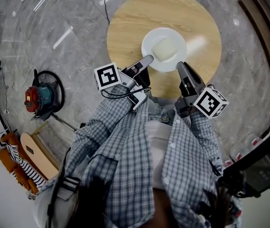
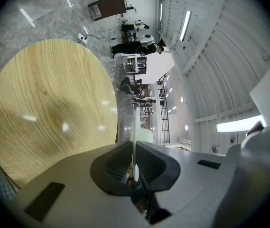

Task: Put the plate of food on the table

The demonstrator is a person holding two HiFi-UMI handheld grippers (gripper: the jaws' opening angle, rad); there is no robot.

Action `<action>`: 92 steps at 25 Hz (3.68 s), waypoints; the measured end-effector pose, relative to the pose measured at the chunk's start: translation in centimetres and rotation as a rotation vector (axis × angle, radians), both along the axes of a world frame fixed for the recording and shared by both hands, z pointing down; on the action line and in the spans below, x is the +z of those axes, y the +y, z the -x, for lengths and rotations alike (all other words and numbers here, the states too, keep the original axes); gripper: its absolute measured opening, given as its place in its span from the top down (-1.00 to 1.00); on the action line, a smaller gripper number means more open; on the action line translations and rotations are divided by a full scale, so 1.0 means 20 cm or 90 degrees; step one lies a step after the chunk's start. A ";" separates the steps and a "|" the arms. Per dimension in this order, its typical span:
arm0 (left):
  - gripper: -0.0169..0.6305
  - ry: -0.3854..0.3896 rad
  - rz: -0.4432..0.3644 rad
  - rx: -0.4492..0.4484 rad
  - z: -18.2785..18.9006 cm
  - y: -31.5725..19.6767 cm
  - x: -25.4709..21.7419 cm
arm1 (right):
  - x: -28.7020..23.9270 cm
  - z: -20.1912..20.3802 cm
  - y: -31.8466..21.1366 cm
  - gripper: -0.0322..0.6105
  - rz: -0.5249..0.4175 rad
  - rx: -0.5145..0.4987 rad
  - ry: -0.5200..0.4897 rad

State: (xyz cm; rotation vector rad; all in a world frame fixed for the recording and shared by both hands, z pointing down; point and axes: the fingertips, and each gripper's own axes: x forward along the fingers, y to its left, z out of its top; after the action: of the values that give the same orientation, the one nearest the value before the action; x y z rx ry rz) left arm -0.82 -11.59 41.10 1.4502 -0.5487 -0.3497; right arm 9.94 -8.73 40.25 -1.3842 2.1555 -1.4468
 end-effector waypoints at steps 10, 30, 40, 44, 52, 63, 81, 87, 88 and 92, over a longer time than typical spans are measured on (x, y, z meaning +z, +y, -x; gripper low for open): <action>0.89 -0.024 0.018 0.005 -0.04 0.01 0.10 | 0.09 -0.04 0.00 0.68 0.029 -0.014 0.009; 0.89 -0.078 0.055 0.043 -0.15 -0.07 0.44 | 0.43 -0.15 -0.06 0.68 0.104 -0.014 0.023; 0.89 -0.092 0.080 0.053 -0.14 -0.05 0.53 | 0.52 -0.14 -0.04 0.68 0.133 -0.015 0.025; 0.89 -0.101 0.087 0.050 -0.14 -0.03 0.56 | 0.56 -0.15 -0.03 0.68 0.146 -0.015 0.019; 0.89 -0.119 0.104 0.045 -0.13 -0.02 0.64 | 0.65 -0.14 -0.02 0.68 0.175 -0.018 0.022; 0.89 -0.136 0.114 0.058 -0.12 -0.01 0.73 | 0.74 -0.13 -0.01 0.68 0.220 -0.011 0.024; 0.89 -0.165 0.129 0.092 -0.13 0.01 0.80 | 0.82 -0.14 0.00 0.68 0.253 -0.001 0.047; 0.89 -0.194 0.123 0.135 -0.15 0.02 0.80 | 0.83 -0.15 0.01 0.68 0.257 0.006 0.060; 0.89 -0.205 0.120 0.143 -0.16 0.02 0.81 | 0.83 -0.15 0.01 0.68 0.257 0.005 0.064; 0.88 -0.249 0.114 0.170 -0.16 0.03 0.82 | 0.85 -0.15 0.01 0.69 0.261 0.005 0.077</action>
State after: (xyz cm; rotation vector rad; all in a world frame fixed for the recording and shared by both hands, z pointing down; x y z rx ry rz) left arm 2.41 -11.00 57.59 1.4006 -0.6700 0.1964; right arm 12.99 -8.45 57.17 -1.6437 1.9899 -1.9279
